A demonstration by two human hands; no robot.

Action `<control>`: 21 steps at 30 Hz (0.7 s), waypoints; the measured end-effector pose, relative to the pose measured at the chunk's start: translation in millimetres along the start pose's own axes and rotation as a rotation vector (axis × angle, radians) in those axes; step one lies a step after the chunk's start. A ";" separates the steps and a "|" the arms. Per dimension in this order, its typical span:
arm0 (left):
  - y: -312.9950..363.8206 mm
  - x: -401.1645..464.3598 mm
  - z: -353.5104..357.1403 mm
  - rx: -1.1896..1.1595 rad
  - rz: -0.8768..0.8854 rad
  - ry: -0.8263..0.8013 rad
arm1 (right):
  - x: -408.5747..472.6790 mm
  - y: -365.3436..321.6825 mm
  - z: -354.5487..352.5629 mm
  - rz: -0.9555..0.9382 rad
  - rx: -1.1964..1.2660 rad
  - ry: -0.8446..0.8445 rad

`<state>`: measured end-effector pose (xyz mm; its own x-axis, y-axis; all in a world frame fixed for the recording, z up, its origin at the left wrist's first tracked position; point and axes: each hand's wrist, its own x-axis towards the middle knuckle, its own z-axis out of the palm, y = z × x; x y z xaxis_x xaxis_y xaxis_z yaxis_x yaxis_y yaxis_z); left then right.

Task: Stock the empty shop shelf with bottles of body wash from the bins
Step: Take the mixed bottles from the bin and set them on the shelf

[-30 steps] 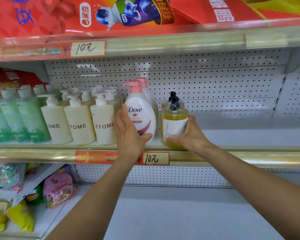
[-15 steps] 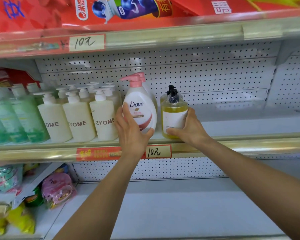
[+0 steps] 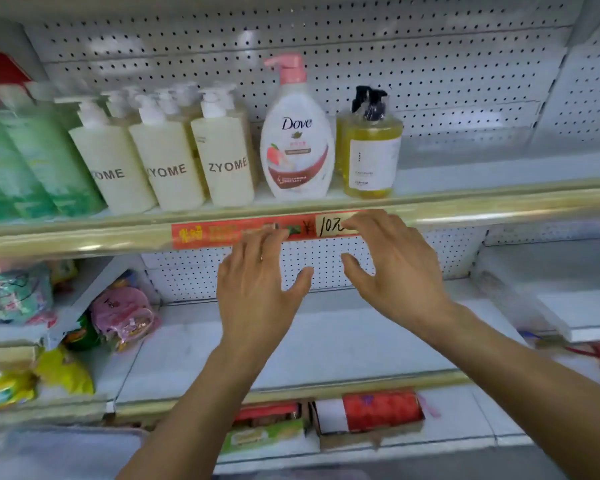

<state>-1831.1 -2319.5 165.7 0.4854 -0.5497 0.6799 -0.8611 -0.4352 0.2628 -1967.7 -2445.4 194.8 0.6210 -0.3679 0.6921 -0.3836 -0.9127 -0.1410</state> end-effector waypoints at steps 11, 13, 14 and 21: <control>-69.6 -179.6 47.2 -0.155 -0.275 -0.727 | -176.0 -20.9 95.5 0.224 0.093 -0.592; -81.4 -216.6 65.8 -0.192 -0.370 -0.872 | -209.6 -15.1 116.7 0.279 0.098 -0.761; -85.4 -236.0 76.6 -0.232 -0.448 -0.938 | -228.0 -11.1 129.8 0.298 0.107 -0.861; -108.9 -392.2 193.7 -0.448 -0.906 -1.176 | -381.1 22.1 254.8 0.378 0.118 -1.324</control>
<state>-1898.3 -2194.6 -262.2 0.5076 -0.5538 -0.6600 -0.0930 -0.7968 0.5970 -2038.7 -2370.7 -252.4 0.6987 -0.4264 -0.5744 -0.6544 -0.7054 -0.2723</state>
